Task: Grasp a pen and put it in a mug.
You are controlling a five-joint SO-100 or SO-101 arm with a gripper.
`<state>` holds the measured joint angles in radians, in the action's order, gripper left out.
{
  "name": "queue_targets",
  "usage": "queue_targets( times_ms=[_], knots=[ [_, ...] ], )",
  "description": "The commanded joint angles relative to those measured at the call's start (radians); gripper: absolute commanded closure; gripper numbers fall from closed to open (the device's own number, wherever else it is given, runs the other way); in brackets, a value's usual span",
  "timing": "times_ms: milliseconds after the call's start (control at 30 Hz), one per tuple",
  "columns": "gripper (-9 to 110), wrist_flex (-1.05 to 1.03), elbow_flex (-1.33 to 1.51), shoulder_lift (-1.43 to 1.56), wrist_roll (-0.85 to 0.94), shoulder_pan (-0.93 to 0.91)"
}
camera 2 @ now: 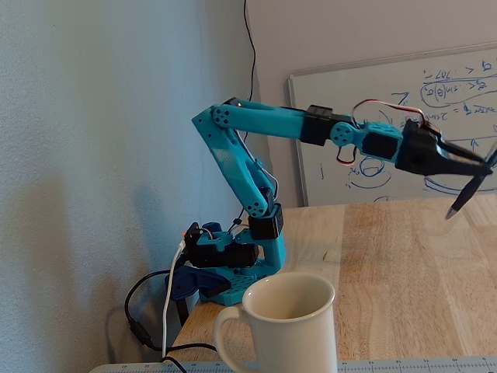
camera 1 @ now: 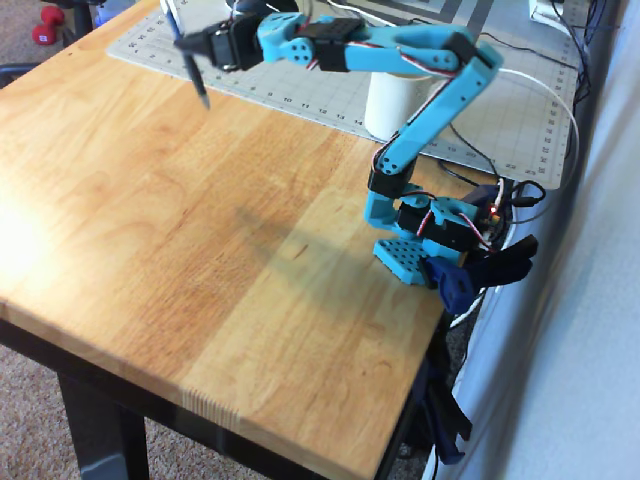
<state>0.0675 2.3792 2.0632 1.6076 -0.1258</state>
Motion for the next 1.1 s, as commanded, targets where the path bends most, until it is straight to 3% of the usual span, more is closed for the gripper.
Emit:
queue_targets(
  times_ms=[0,167,600,1067],
  knots=[
    [97,0.110,0.009,0.158,0.183,-0.075],
    [97,0.121,0.026,0.262,0.310,-0.239],
    [97,0.120,0.044,0.414,0.321,-0.598],
    [97,0.120,0.221,0.476,0.324,-0.804]
  ],
)
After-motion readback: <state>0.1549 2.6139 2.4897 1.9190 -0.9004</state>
